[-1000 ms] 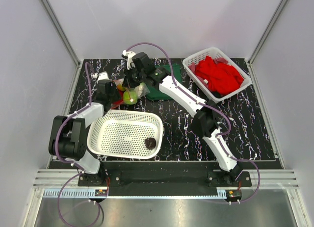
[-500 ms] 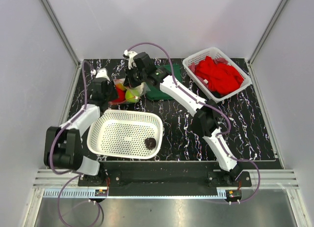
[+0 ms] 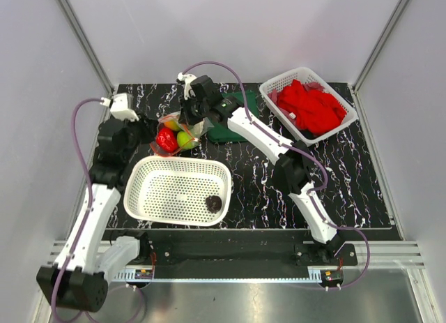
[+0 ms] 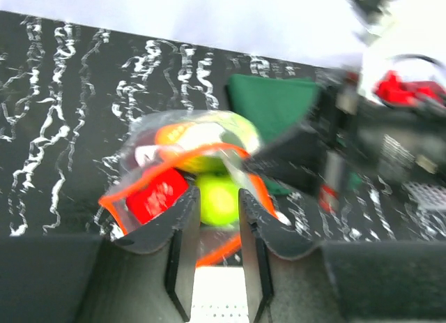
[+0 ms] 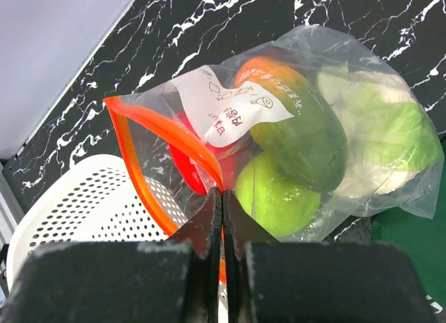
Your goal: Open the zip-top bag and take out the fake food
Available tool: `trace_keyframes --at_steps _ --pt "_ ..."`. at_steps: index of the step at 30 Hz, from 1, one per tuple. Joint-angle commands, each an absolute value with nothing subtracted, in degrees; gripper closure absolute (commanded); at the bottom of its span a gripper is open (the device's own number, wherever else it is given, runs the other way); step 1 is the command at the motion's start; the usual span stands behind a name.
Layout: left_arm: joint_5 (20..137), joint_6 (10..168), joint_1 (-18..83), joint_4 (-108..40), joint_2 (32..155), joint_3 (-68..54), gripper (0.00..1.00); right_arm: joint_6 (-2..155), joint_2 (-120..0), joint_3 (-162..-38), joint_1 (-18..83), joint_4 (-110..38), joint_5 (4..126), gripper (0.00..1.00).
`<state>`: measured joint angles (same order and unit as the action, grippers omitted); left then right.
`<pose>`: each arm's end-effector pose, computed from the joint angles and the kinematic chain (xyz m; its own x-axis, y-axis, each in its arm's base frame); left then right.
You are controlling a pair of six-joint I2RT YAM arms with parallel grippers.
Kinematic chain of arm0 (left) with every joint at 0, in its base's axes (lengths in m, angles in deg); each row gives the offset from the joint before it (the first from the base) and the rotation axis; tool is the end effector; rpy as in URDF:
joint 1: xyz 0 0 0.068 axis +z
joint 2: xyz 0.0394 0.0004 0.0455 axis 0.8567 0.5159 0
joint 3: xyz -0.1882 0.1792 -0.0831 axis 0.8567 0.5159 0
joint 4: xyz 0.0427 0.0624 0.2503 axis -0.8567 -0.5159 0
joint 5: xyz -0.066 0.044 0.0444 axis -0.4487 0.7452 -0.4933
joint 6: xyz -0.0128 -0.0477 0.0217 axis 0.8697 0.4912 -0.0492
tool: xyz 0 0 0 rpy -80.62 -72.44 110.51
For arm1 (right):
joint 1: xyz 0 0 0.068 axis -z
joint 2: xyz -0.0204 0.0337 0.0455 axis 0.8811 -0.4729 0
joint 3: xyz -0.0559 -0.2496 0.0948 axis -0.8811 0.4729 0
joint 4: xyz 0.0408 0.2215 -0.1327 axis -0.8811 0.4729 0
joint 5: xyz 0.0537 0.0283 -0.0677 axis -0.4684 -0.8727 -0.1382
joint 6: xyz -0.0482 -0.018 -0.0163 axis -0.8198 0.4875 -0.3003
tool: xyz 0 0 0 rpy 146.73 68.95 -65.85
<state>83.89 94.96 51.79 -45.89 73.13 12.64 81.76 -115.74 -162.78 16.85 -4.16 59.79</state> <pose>0.2202 -0.0294 0.3560 -0.2499 -0.2666 -0.9308 0.1036 0.9485 -0.2995 0.3833 0.3932 0.3049 -0.5262 -0.2379 -0.8164 -0.7279 0.6224 0.2877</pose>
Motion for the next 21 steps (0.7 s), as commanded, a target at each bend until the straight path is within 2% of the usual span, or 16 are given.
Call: trace_keyframes --at_steps 1,2,3,4,6,7,14,21 --pt "79.46 96.72 51.91 -50.75 66.51 16.0 1.0 80.56 -110.78 -162.8 17.39 -6.04 61.19 1.0" --pt "80.68 97.16 51.91 -51.54 66.24 16.0 1.0 80.47 -110.52 -162.54 17.39 -6.05 60.93 1.0" --pt "81.57 97.78 52.0 -52.42 66.94 16.0 0.9 80.65 -110.43 -162.45 17.39 -5.96 60.84 1.0" --pt "82.18 98.57 52.09 -52.69 67.99 15.39 0.84 80.73 -110.34 -162.27 17.39 -5.96 60.66 1.0" --pt "82.63 98.49 52.26 -52.61 70.71 14.16 0.78 81.08 -109.99 -161.92 17.39 -5.87 60.48 1.0" --pt "83.15 98.31 52.26 -52.17 74.29 13.81 0.68 81.09 -109.99 -161.83 17.39 -6.04 60.4 1.0" --pt "83.16 102.79 52.79 -49.19 90.12 8.97 0.46 81.96 -110.16 -162.71 17.48 -5.96 59.34 1.0" --pt "88.15 108.39 52.79 -49.61 97.7 6.86 0.26 82.14 -110.43 -163.15 17.39 -6.04 58.9 1.0"
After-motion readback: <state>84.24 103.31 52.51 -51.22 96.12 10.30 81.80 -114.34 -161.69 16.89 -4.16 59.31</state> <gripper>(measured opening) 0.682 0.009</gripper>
